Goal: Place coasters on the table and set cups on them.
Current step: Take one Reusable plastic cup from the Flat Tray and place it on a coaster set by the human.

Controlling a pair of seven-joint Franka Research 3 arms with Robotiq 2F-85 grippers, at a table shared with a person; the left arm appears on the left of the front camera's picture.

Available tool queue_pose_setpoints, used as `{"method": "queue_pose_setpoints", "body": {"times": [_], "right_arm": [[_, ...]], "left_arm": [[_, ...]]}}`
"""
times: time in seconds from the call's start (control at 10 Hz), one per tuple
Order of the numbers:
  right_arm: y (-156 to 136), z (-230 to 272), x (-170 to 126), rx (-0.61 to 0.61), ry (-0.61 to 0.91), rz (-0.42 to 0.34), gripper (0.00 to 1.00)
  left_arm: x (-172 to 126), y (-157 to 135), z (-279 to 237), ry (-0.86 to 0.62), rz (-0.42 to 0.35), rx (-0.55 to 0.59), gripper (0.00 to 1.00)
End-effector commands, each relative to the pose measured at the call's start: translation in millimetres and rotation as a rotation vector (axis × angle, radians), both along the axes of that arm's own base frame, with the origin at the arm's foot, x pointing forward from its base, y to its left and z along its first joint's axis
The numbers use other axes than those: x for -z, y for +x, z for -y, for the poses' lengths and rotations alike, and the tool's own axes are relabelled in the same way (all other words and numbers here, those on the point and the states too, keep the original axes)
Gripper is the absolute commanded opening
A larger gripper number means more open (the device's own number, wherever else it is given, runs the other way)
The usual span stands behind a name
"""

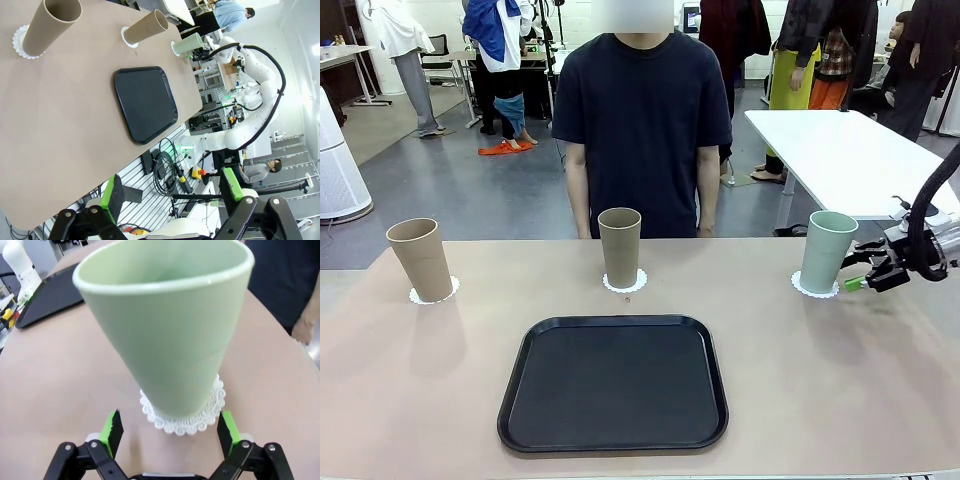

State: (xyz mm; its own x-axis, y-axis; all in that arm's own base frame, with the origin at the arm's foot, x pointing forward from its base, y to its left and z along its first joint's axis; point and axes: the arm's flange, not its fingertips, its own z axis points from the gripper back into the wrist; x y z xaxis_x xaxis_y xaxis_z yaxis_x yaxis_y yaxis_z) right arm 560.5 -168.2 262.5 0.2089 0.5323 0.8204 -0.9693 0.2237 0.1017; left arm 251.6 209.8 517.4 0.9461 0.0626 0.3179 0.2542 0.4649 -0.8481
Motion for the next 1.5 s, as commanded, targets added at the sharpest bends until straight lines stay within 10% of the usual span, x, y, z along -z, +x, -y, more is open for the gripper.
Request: {"method": "queue_pose_setpoints", "body": {"times": [0.0, 0.5, 0.8, 1.3, 1.4], "right_arm": [[-19, -6, -29, 0.126, -0.091, -0.07, 1.0], [-176, -47, -249, 0.487, -0.398, -0.091, 1.0], [-207, -76, -343, 0.575, -0.41, -0.253, 1.0], [-154, -76, -359, 0.665, -0.497, -0.459, 1.0], [-185, -81, -362, 0.652, -0.456, -0.357, 1.0]], "left_arm": [[-1, -1, 1, 0.0, 0.004, -0.003, 1.0], [-1, -1, 1, 0.0, 0.004, -0.003, 1.0], [-1, -1, 1, 0.0, 0.004, -0.003, 1.0], [-1, -1, 1, 0.0, 0.004, -0.003, 1.0], [-1, -1, 1, 0.0, 0.004, -0.003, 1.0]]}}
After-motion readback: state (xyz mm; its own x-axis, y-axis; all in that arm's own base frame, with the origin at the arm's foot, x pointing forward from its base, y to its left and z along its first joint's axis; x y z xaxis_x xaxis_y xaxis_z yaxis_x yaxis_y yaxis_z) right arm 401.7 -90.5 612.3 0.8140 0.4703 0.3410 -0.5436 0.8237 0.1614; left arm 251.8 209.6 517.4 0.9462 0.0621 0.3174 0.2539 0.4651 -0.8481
